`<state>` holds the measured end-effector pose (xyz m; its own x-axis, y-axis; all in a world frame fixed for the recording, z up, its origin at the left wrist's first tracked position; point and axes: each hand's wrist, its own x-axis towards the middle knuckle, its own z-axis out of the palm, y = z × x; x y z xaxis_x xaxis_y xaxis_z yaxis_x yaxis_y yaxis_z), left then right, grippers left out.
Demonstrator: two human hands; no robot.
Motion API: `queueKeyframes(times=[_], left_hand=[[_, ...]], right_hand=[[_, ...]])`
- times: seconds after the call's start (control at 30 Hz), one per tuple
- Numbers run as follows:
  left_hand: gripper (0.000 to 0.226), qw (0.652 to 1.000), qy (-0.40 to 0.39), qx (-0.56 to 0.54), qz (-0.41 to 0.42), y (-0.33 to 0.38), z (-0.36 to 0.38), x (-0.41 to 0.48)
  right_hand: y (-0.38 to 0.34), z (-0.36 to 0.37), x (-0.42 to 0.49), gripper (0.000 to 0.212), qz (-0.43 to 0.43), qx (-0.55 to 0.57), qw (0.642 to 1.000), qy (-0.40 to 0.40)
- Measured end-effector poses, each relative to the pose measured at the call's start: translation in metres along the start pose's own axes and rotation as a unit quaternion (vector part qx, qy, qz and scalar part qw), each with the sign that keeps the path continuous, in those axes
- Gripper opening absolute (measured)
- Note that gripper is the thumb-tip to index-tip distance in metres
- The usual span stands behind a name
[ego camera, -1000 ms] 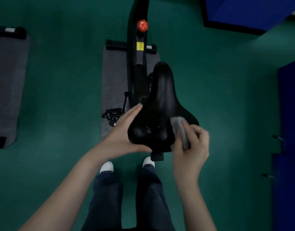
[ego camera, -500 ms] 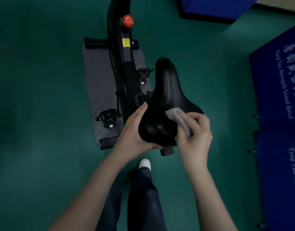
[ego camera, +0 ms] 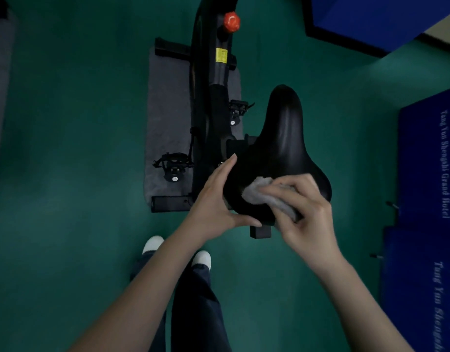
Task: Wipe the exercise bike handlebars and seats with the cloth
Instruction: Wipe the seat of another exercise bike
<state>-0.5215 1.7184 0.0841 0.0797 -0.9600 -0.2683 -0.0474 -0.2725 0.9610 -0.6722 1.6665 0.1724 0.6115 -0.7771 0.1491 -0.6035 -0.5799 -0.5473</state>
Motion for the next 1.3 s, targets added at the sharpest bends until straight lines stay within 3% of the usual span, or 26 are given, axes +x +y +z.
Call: queueKeyframes(times=[0.1,0.3,0.4,0.6,0.87,0.97,1.07,1.13,1.23,1.3], left_hand=[[0.120,0.999,0.033,-0.016,0.000,-0.004,0.005,-0.003],[0.115,0.997,0.047,-0.068,0.000,-0.010,0.009,-0.004],[0.118,0.997,0.050,-0.055,0.009,-0.011,0.011,-0.003],[0.116,0.995,0.067,-0.077,0.000,-0.014,0.014,-0.004],[0.105,0.994,0.065,-0.083,0.020,-0.015,0.016,-0.002],[0.106,0.995,0.067,-0.070,0.020,-0.011,0.015,-0.004],[0.113,0.996,0.070,-0.063,0.007,-0.011,0.014,-0.005],[0.115,0.996,0.073,-0.049,0.005,-0.012,0.014,-0.005],[0.117,0.996,0.076,-0.036,0.000,-0.011,0.014,-0.005],[0.117,0.996,0.078,-0.036,0.001,-0.010,0.014,-0.004]], right_hand=[[-0.001,0.008,0.023,0.026,-0.010,-0.009,1.000,-0.015],[0.007,-0.001,0.041,0.026,-0.164,-0.013,0.966,-0.200],[0.023,-0.025,0.038,0.024,-0.187,0.021,0.947,-0.260],[0.024,-0.005,0.064,0.023,-0.210,0.012,0.959,-0.189],[0.041,-0.028,0.035,0.031,-0.258,0.023,0.935,-0.240],[0.068,-0.043,0.014,0.025,-0.214,0.042,0.962,-0.162],[0.100,-0.047,-0.012,0.018,-0.125,0.044,0.991,-0.008],[0.116,-0.040,-0.026,0.015,-0.024,0.080,0.992,0.091],[0.129,-0.024,-0.023,0.021,0.153,0.227,0.943,0.189],[0.131,-0.015,-0.015,0.019,0.251,0.378,0.861,0.232]])
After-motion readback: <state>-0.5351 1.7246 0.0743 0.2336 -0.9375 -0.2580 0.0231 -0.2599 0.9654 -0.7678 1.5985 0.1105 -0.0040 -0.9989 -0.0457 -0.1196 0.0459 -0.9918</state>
